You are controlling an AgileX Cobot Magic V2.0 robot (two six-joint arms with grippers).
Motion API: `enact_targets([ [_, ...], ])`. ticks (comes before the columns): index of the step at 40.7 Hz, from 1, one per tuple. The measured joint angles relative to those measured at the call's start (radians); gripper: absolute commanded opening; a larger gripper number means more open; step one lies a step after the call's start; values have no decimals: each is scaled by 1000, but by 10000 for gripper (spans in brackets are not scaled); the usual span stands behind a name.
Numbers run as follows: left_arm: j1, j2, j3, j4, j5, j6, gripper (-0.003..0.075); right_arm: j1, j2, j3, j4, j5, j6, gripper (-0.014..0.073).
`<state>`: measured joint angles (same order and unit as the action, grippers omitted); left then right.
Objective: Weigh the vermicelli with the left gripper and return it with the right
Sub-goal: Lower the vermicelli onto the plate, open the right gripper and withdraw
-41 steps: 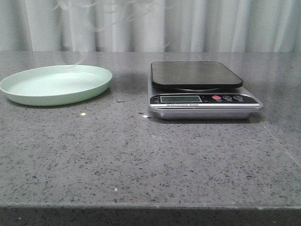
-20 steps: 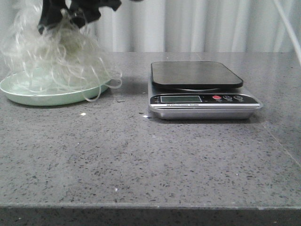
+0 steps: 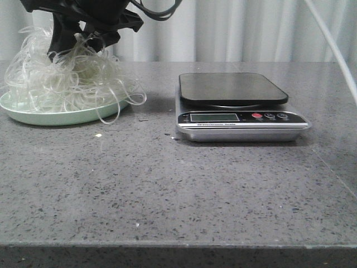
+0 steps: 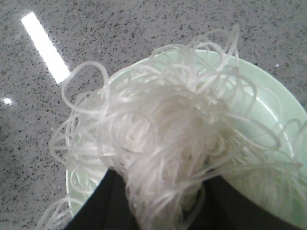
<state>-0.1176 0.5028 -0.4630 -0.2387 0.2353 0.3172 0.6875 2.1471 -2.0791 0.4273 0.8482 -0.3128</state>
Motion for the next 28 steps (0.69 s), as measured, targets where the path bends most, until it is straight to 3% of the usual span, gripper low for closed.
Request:
enact_targets([
  [11, 0, 0, 0, 0, 0, 0, 137, 0, -2, 0, 1, 2, 0, 519],
  [28, 0, 0, 0, -1, 0, 0, 137, -63, -120, 0, 8, 38, -2, 515],
])
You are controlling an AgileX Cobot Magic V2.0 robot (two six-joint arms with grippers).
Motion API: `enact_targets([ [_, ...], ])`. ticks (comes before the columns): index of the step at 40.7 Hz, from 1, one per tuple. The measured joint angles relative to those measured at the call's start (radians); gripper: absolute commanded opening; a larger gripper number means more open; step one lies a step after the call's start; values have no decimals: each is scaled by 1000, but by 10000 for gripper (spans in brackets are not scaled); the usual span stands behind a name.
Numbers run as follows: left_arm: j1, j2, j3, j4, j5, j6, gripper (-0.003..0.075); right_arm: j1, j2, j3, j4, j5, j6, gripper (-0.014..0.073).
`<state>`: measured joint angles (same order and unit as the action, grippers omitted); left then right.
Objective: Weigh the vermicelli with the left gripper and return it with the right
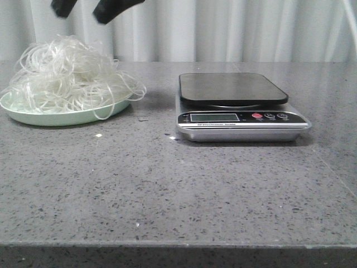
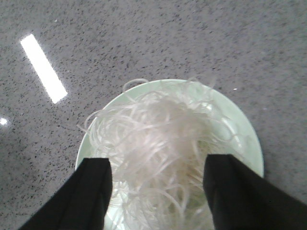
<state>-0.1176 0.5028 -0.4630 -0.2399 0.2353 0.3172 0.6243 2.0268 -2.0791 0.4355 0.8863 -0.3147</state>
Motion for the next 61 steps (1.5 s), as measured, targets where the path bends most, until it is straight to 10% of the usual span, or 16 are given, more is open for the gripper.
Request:
enact_targets([
  [19, 0, 0, 0, 0, 0, 0, 137, -263, -231, -2, -22, 106, 0, 152],
  [33, 0, 0, 0, 0, 0, 0, 137, -459, -300, 31, -90, 210, 7, 153],
  [61, 0, 0, 0, 0, 0, 0, 137, -490, -837, 1119, -157, -490, 37, 153],
])
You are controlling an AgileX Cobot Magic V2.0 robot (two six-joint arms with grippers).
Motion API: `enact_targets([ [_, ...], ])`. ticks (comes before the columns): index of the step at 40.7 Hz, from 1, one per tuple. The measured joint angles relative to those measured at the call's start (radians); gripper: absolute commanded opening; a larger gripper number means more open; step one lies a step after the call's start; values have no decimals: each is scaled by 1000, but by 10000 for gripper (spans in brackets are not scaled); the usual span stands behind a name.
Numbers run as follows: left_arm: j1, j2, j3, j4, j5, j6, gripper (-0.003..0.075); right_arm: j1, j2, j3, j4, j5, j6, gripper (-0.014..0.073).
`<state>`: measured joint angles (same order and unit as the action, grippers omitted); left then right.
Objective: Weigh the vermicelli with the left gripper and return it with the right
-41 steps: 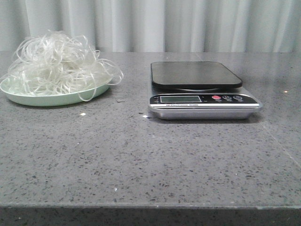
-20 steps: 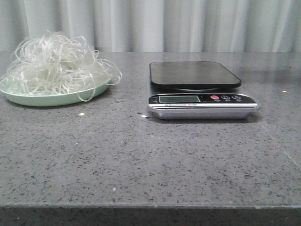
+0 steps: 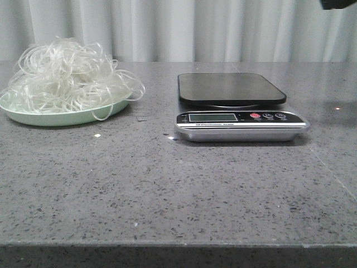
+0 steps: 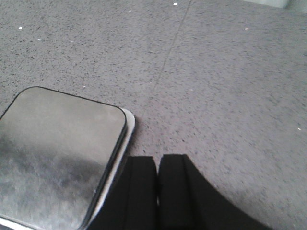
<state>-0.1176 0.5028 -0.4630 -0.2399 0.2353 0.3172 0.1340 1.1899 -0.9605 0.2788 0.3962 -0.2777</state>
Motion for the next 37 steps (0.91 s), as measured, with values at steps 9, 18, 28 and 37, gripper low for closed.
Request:
enact_targets([
  [9, 0, 0, 0, 0, 0, 0, 137, -70, -232, 175, 0, -49, 0, 153],
  [18, 0, 0, 0, 0, 0, 0, 137, -134, -477, 295, 0, -82, 0, 153],
  [28, 0, 0, 0, 0, 0, 0, 137, -144, -718, 419, 0, -106, 0, 153],
  [37, 0, 0, 0, 0, 0, 0, 137, -144, -851, 491, 0, -111, 0, 153],
])
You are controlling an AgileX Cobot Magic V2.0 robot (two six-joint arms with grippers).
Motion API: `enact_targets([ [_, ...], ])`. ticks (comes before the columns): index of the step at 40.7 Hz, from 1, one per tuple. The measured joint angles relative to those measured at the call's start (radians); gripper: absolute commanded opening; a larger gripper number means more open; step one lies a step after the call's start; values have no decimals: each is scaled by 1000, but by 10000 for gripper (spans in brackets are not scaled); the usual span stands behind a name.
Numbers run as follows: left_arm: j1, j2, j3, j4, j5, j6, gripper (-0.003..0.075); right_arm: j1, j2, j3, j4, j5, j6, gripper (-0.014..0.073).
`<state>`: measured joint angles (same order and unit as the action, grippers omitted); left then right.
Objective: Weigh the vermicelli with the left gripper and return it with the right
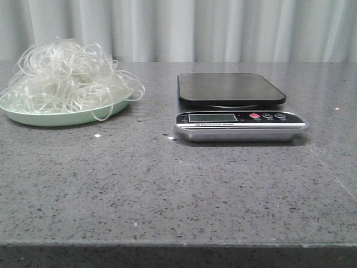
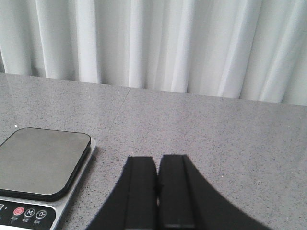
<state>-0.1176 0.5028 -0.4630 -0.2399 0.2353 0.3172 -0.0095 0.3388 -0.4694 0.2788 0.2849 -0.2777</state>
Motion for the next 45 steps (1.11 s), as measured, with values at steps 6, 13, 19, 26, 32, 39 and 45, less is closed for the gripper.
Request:
enact_targets([
  [6, 0, 0, 0, 0, 0, 0, 137, 0, -14, 7, 0, -4, 0, 153],
  [13, 0, 0, 0, 0, 0, 0, 137, 0, -14, 8, 0, -4, 0, 153],
  [19, 0, 0, 0, 0, 0, 0, 137, 0, -14, 8, 0, -4, 0, 153],
  [26, 0, 0, 0, 0, 0, 0, 137, 0, -14, 8, 0, -4, 0, 152],
  [32, 0, 0, 0, 0, 0, 0, 137, 0, -14, 8, 0, -4, 0, 150],
  [39, 0, 0, 0, 0, 0, 0, 137, 0, -14, 8, 0, -4, 0, 150],
  [45, 0, 0, 0, 0, 0, 0, 137, 0, -14, 8, 0, -4, 0, 150],
])
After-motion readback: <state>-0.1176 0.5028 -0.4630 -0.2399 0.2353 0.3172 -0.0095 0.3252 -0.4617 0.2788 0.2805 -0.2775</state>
